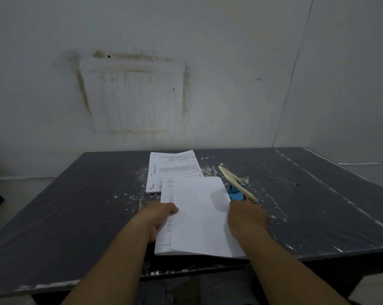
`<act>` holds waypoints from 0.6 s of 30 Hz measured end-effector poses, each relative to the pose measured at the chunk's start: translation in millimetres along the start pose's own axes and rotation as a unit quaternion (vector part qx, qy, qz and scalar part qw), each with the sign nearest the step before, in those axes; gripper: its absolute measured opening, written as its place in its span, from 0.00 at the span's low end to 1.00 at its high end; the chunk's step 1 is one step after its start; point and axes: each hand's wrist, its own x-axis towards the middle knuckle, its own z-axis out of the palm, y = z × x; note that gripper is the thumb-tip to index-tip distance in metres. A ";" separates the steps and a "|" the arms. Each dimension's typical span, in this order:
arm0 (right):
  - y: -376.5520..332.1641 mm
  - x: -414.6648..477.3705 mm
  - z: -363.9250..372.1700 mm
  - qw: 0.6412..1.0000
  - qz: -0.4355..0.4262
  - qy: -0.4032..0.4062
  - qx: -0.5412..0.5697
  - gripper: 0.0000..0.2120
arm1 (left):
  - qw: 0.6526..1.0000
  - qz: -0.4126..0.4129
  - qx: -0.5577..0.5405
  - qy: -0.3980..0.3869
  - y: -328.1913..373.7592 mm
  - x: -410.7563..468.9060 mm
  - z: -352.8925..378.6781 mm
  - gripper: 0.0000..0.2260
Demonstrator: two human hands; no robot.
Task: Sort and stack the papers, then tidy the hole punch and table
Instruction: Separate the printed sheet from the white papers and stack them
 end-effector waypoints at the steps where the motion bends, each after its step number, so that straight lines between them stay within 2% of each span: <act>1: -0.3 1.3 -0.3 1.000 -0.002 -0.011 -0.018 0.15 | 1.000 0.000 -0.001 0.000 0.5 -0.5 0.5 0.12; 7: -1.9 13.9 -5.0 0.996 -0.001 -0.074 -0.052 0.16 | 1.000 0.006 -0.010 0.001 1.1 -1.9 6.6 0.08; 11: -2.0 19.3 -4.6 0.995 0.002 -0.066 -0.075 0.16 | 1.000 0.012 -0.012 0.002 1.4 -2.7 9.6 0.07; 18: 2.6 21.4 -4.7 0.998 0.032 -0.055 -0.022 0.15 | 0.999 0.018 -0.035 -0.008 1.4 -1.1 19.9 0.13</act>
